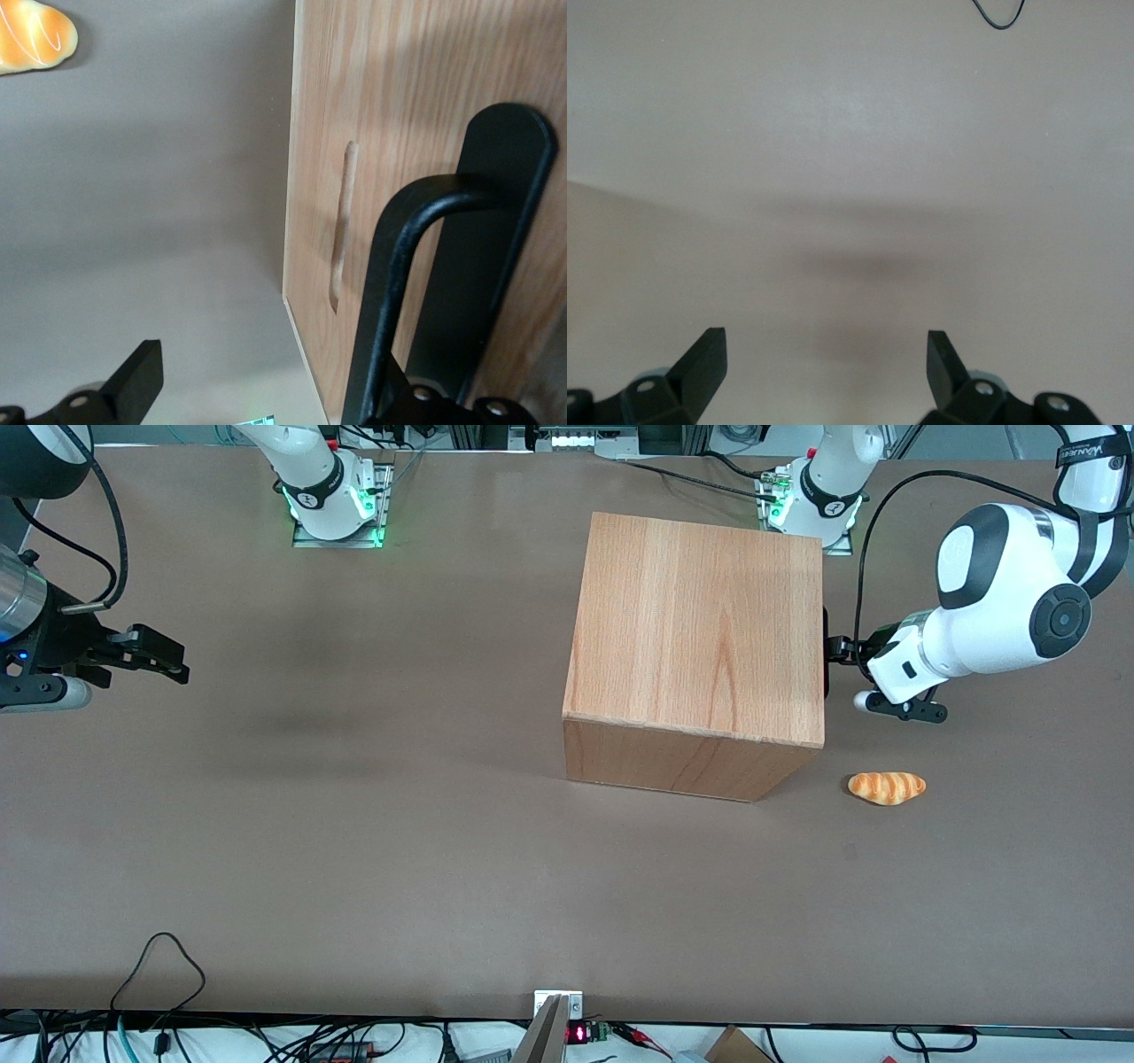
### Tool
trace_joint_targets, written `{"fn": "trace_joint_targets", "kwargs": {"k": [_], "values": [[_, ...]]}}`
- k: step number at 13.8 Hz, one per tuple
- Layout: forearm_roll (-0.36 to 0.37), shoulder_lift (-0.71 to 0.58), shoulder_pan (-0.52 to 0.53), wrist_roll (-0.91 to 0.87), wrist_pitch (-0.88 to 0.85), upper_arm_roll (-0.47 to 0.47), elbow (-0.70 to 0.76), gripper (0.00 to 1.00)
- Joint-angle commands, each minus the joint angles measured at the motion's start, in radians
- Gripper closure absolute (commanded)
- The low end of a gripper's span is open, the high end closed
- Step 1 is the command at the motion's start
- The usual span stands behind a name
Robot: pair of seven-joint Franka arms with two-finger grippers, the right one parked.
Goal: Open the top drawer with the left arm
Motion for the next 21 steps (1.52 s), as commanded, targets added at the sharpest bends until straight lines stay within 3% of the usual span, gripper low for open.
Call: {"fn": "trace_joint_targets", "kwargs": {"k": [1,21], "values": [[0.052,-0.001,0.012,0.02,0.002,0.001,0.006,0.0],[0.128,0.0,0.152,0.02,0.009,0.007,0.032,0.0]]}}
